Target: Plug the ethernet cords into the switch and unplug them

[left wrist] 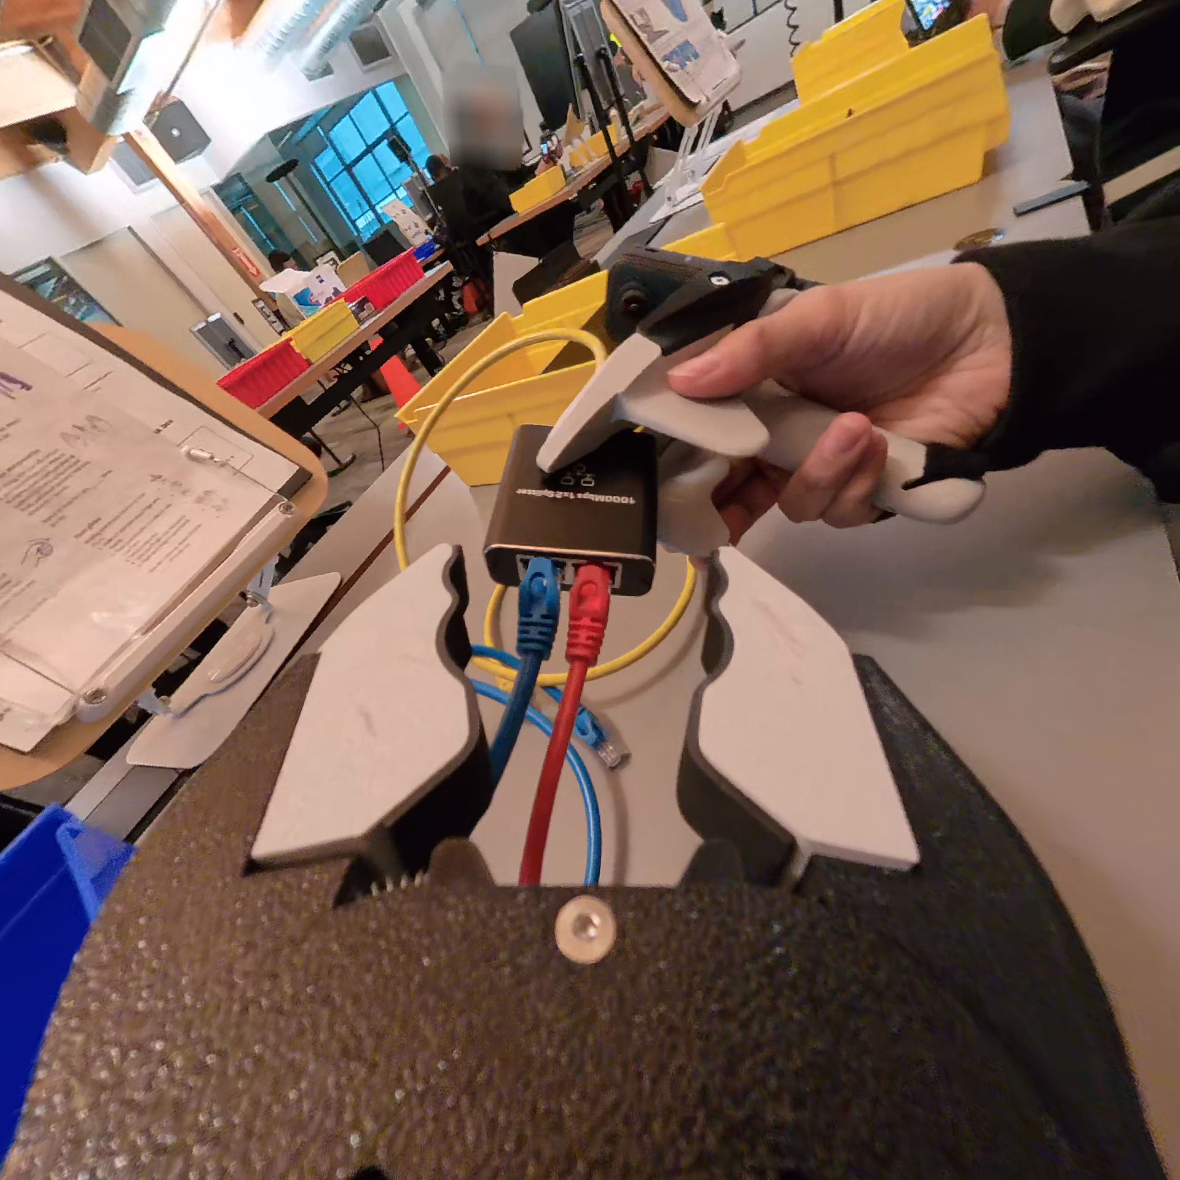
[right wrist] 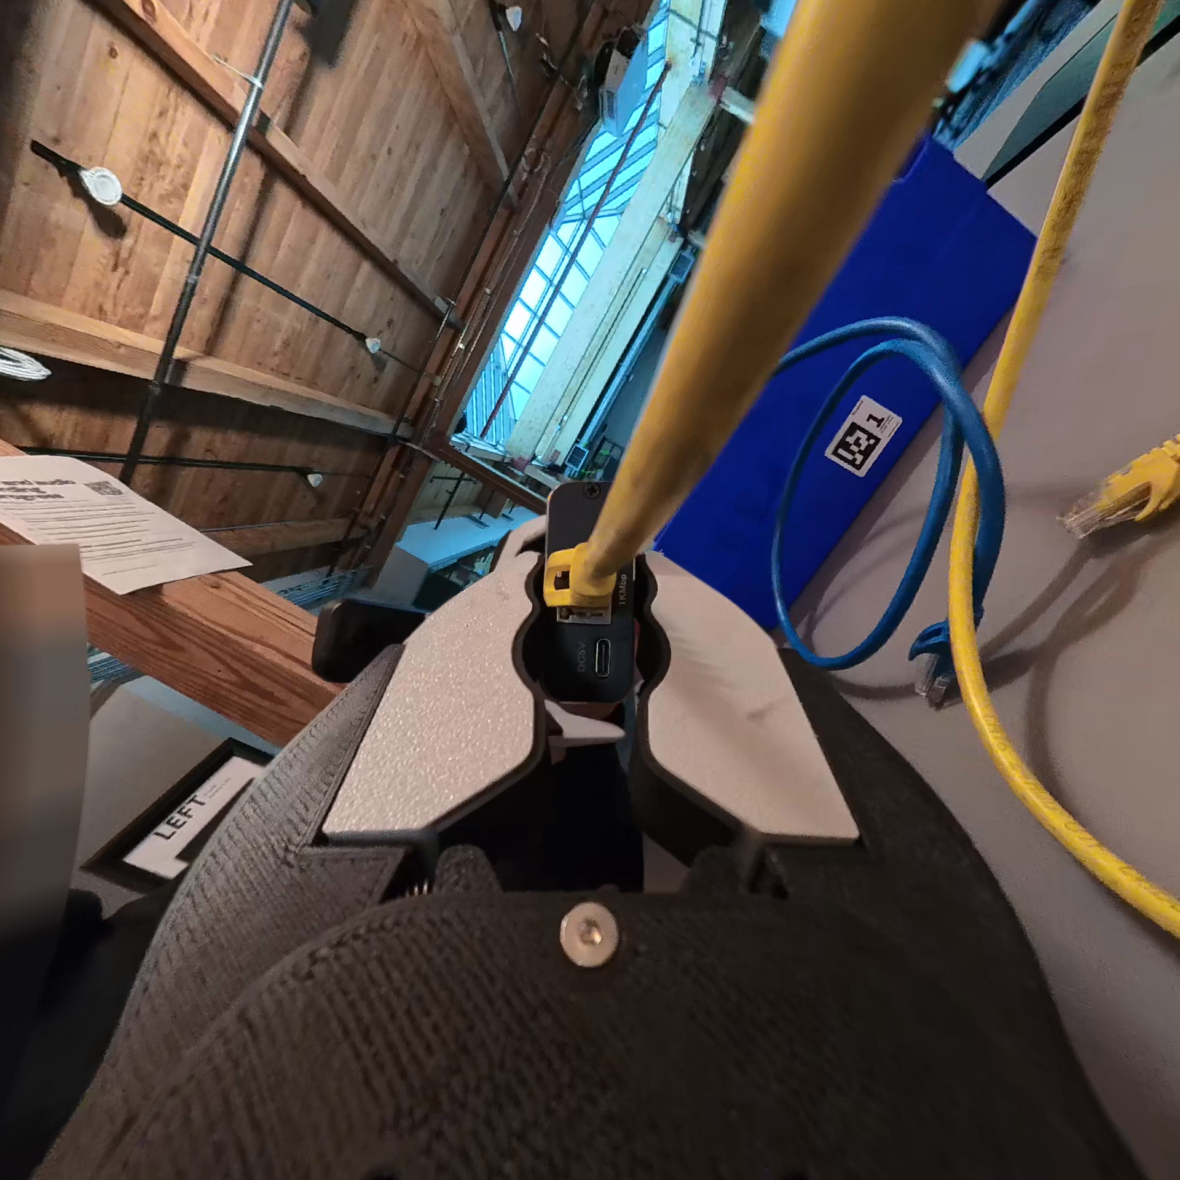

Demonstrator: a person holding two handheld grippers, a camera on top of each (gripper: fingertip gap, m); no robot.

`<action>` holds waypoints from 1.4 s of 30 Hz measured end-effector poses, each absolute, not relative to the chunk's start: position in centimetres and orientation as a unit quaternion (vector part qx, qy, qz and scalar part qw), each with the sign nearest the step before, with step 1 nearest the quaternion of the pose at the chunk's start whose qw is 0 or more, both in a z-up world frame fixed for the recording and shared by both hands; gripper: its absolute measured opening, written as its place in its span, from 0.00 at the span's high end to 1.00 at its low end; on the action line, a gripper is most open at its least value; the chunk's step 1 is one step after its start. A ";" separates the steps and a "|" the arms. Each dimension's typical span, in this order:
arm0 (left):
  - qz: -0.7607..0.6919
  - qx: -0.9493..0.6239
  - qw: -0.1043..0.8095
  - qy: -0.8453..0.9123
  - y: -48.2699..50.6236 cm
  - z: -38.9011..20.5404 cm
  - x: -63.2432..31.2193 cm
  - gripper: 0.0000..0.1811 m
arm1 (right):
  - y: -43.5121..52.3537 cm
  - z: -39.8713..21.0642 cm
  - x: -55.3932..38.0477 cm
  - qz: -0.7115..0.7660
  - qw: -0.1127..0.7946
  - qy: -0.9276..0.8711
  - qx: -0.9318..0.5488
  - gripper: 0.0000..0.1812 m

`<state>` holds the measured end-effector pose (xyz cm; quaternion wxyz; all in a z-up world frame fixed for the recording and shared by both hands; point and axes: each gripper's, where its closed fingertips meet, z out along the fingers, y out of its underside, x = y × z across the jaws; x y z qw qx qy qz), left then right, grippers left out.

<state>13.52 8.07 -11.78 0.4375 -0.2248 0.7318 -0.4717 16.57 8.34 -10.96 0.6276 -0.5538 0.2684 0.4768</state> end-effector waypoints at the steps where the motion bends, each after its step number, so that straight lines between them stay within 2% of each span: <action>1: -0.475 -0.225 0.436 0.731 8.0 -12.1 13.6 0.61 | 8.3 -11.0 16.4 0.482 0.624 0.264 -0.556 0.86; 5: -0.523 -0.218 0.435 0.700 8.2 -12.1 13.7 0.65 | 8.6 -10.7 15.4 0.512 0.617 0.250 -0.542 0.86; 10: -0.546 -0.213 0.418 0.694 8.8 -13.0 13.7 0.63 | 9.2 -11.1 14.7 0.524 0.604 0.250 -0.546 0.86; 15: -0.548 -0.202 0.428 0.690 8.8 -12.7 13.6 0.67 | 9.6 -11.3 14.3 0.542 0.595 0.248 -0.539 0.86; 31: -0.538 -0.211 0.463 0.672 9.3 -13.0 13.9 0.66 | 10.1 -11.5 14.2 0.558 0.593 0.277 -0.509 0.85; 42: -0.560 -0.255 0.439 0.655 9.7 -13.1 14.5 0.66 | 10.0 -11.3 14.9 0.546 0.608 0.276 -0.507 0.82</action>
